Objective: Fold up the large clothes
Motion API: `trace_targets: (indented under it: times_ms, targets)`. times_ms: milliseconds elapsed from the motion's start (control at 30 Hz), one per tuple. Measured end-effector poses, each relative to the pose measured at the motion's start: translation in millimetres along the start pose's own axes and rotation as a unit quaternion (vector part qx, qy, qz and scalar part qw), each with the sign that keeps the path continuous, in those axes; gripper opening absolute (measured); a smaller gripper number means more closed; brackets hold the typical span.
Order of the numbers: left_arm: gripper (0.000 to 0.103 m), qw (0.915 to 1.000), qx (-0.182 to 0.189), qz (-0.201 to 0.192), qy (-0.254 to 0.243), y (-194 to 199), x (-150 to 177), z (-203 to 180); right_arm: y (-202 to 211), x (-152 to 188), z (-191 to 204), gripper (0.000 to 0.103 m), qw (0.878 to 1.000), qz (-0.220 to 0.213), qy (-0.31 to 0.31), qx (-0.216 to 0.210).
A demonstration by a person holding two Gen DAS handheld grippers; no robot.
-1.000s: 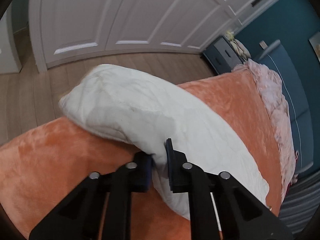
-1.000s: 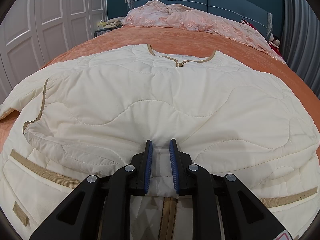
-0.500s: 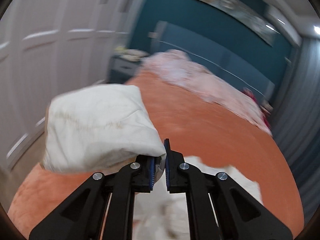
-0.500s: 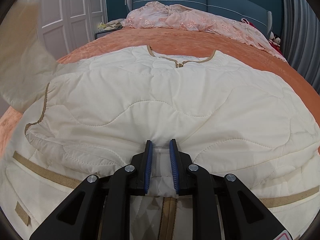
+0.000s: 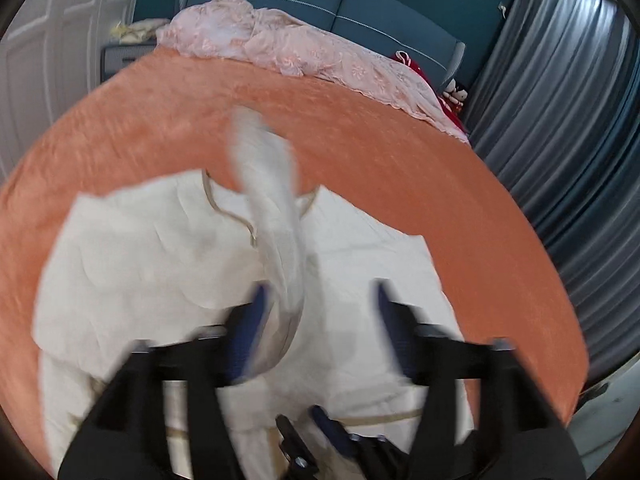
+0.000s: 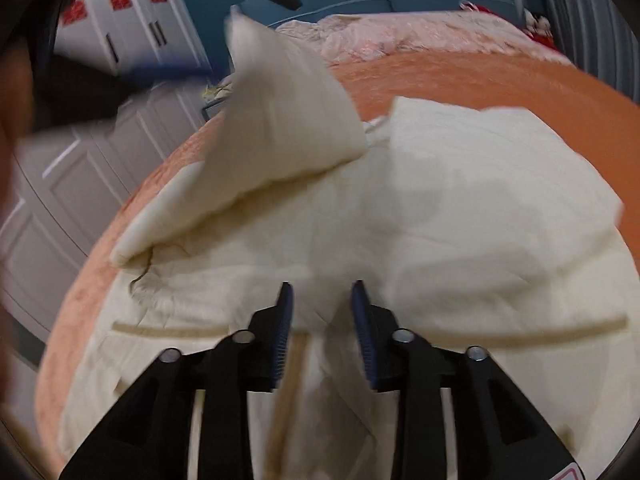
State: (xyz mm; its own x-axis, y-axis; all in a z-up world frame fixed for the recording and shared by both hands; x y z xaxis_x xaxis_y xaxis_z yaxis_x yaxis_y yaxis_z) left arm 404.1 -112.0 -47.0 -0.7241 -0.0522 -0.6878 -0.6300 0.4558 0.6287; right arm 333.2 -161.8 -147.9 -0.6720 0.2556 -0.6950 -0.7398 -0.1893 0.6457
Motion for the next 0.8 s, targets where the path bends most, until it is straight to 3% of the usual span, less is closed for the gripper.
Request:
trace_targets:
  times_ms: [67, 167, 333, 467, 567, 700, 800]
  targets:
    - [0.075, 0.9998, 0.013, -0.01, 0.012, 8.2, 8.0, 2.3, 14.4, 0.4, -12.9, 0.038, 1.0, -0.001, -0.007, 0.0]
    - [0.08, 0.9986, 0.017, -0.026, 0.044, 28.0, 16.9, 25.6, 31.2, -9.0, -28.4, 0.044, 1.0, -0.011, 0.002, 0.018]
    - [0.08, 0.988, -0.016, -0.033, 0.15, 46.3, 18.8, 120.8, 37.3, -46.4, -56.2, 0.047, 0.998, -0.035, -0.051, 0.017]
    - [0.079, 0.9652, -0.049, -0.024, 0.256, 50.1, 37.6, 200.6, 26.9, -65.3, -84.7, 0.05, 0.993, -0.04, -0.102, 0.046]
    - [0.078, 0.9512, -0.054, -0.023, 0.303, 51.5, 50.1, 232.0, 19.0, -68.7, -108.1, 0.05, 0.989, -0.04, -0.125, 0.073]
    - [0.073, 0.9307, -0.043, -0.012, 0.363, 39.4, 64.5, 260.1, 0.2, -59.1, -119.4, 0.051, 0.989, -0.006, -0.132, 0.073]
    - [0.06, 0.9219, -0.039, 0.001, 0.385, 31.6, 75.0, 268.5, -7.6, -63.8, -110.3, 0.028, 0.991, 0.004, -0.106, 0.076]
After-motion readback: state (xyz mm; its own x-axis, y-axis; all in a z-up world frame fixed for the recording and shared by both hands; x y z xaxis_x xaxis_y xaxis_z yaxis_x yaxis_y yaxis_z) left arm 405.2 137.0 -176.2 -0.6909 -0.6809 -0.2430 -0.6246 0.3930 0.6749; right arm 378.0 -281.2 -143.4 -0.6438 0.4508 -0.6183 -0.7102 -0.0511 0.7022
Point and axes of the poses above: each gripper's, at about its wrist camera, not at the fingertips, and y roughly against the way its jaws point, z to its left, x to its underside, the point moved 8 cm from there along -y, roughly the way its jaws point, and after that the axes turned 4 degrees about -z, right-handed, at the moved point
